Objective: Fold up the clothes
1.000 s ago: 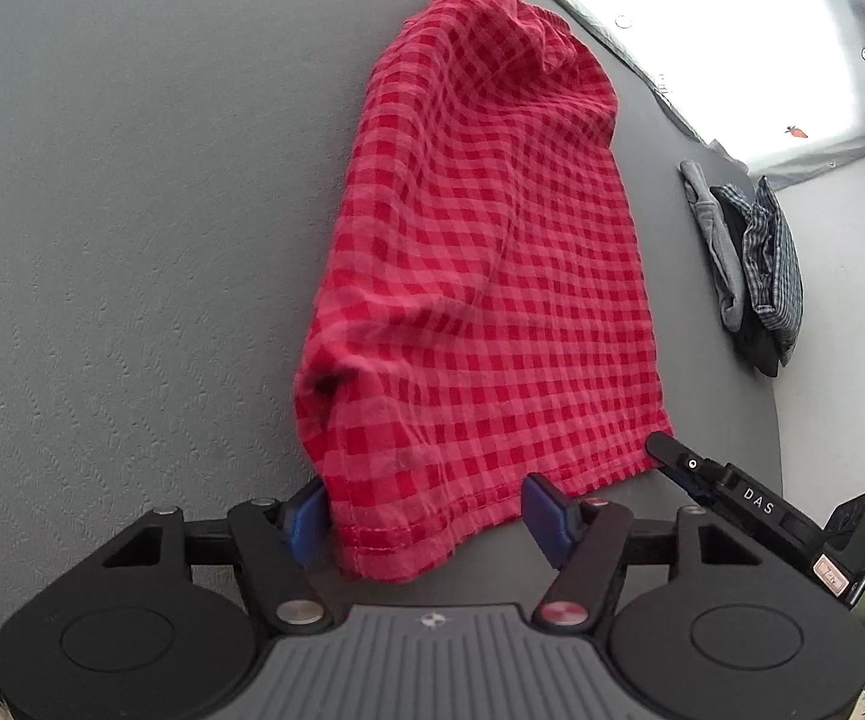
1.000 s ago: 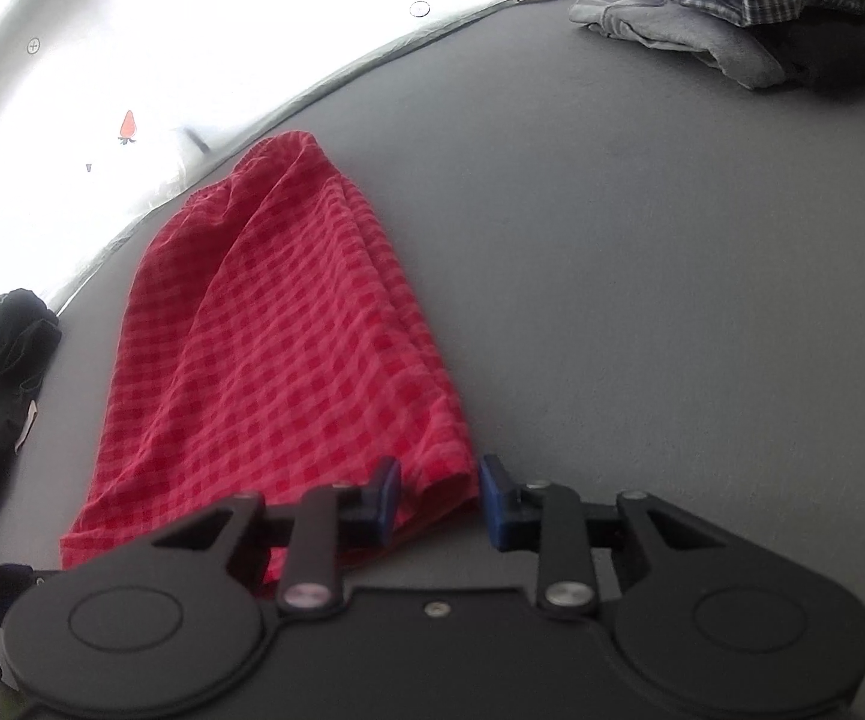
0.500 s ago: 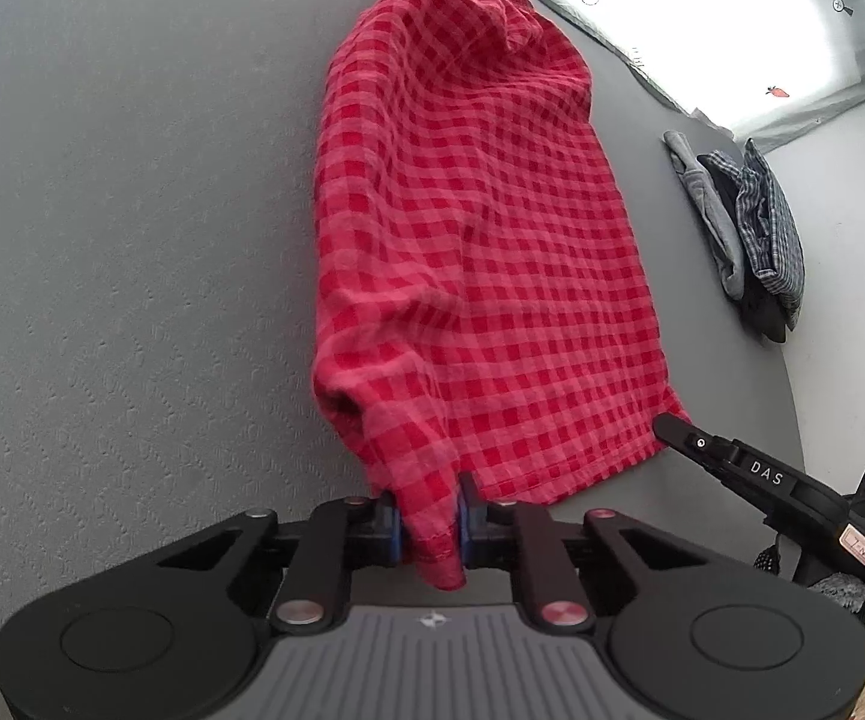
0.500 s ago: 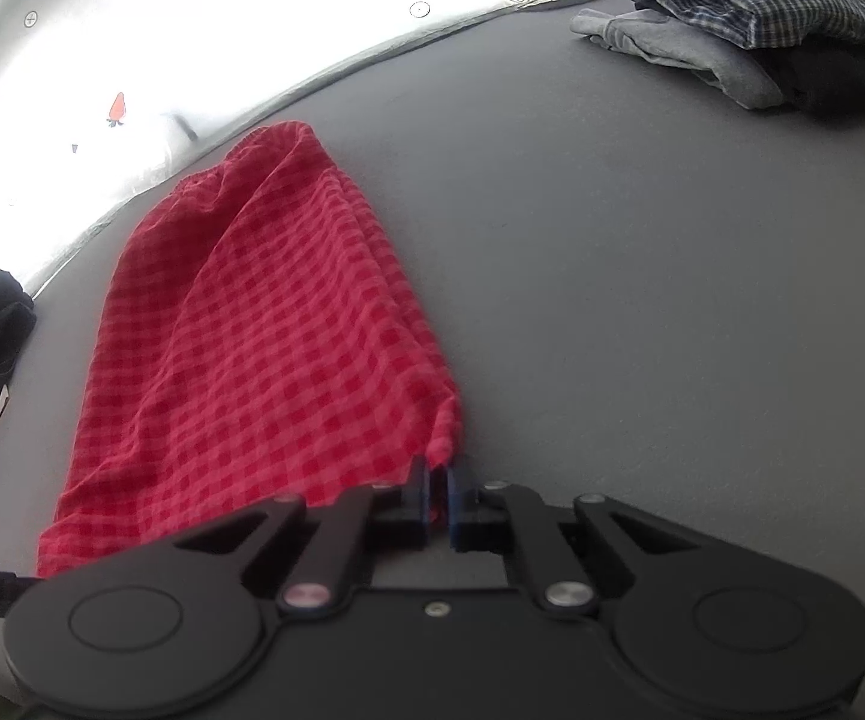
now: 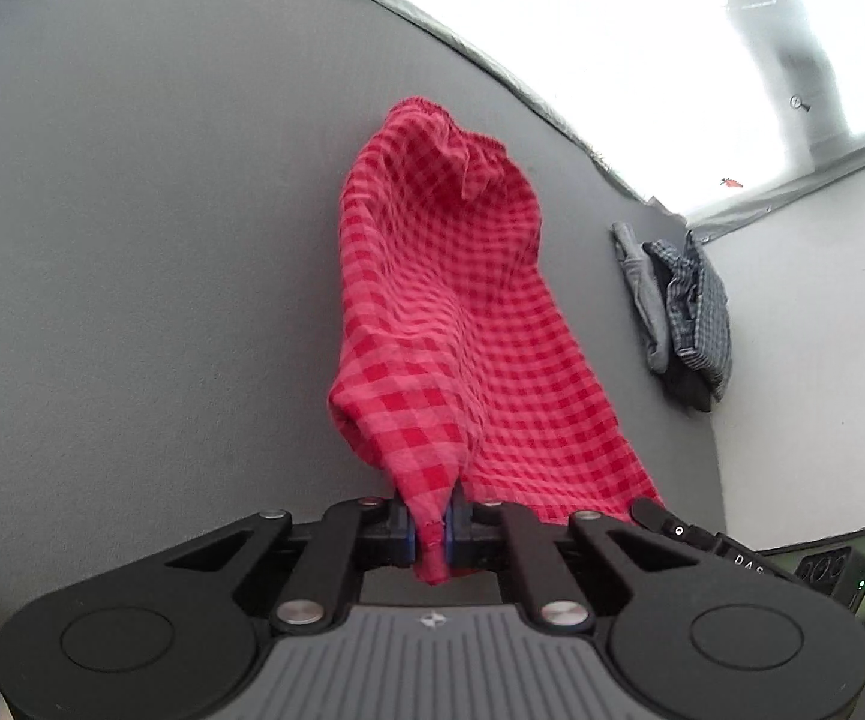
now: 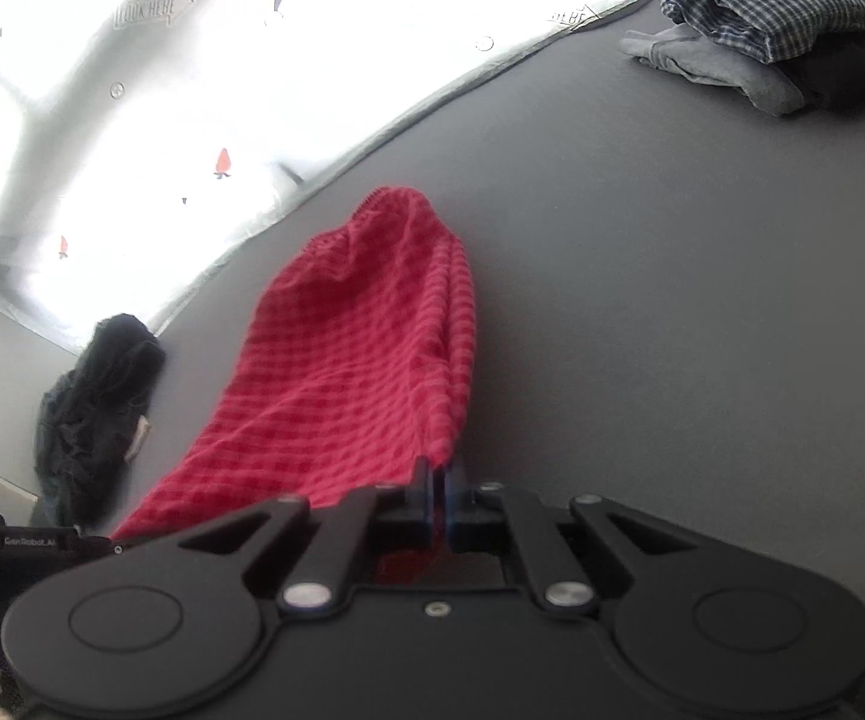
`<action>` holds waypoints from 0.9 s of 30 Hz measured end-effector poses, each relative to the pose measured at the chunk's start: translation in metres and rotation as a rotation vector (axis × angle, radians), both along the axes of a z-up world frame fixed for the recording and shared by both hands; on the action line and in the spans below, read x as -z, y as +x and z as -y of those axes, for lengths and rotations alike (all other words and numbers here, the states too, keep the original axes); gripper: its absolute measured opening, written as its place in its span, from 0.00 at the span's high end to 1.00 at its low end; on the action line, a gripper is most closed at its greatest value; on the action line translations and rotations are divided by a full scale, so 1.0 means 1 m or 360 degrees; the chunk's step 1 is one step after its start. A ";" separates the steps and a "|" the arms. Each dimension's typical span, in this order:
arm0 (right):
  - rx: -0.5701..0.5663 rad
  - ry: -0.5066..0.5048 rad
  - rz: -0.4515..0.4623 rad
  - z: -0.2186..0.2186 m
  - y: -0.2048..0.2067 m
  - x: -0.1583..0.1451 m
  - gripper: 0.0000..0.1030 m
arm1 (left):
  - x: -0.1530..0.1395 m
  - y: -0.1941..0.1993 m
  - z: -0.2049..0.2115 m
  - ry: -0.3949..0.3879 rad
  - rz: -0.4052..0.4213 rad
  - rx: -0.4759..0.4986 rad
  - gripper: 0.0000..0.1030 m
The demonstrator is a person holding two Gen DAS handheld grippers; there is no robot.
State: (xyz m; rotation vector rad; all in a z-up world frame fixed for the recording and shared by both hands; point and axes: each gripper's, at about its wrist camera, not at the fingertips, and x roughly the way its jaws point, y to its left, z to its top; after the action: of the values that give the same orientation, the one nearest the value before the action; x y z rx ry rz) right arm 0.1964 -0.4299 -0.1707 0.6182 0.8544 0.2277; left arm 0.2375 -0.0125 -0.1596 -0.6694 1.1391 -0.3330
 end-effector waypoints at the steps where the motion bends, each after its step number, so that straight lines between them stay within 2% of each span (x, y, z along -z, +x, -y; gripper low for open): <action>1: 0.0011 0.0067 0.0001 0.004 -0.005 -0.006 0.97 | -0.007 -0.004 -0.004 -0.0027 -0.0010 -0.0021 0.92; 4: 0.0042 0.0172 0.0003 0.010 -0.011 -0.016 0.97 | -0.013 -0.010 -0.012 -0.0091 -0.0071 -0.0081 0.92; 8: 0.0040 0.0179 -0.0012 0.009 -0.005 -0.017 0.97 | -0.008 -0.005 -0.013 -0.0101 -0.0137 -0.0135 0.92; 12: 0.0052 0.0198 -0.0057 0.011 0.010 -0.011 0.97 | 0.004 0.009 -0.019 -0.0218 -0.0252 -0.0222 0.92; 16: 0.0066 0.0210 -0.0064 0.011 0.029 -0.010 0.97 | 0.005 0.026 -0.018 -0.0236 -0.0268 -0.0241 0.92; 22: 0.0134 0.0346 -0.0094 0.015 0.071 -0.005 0.97 | 0.012 0.063 -0.022 -0.0282 -0.0321 -0.0288 0.92; 27: 0.0156 0.0415 -0.0111 0.013 0.123 -0.003 0.97 | 0.012 0.111 -0.028 -0.0317 -0.0347 -0.0337 0.92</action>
State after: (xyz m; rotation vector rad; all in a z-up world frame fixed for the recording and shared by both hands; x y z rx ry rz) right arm 0.3190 -0.4434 -0.1682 0.9138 0.8660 0.2317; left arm 0.3487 0.0157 -0.1716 -1.0132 1.2381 -0.1970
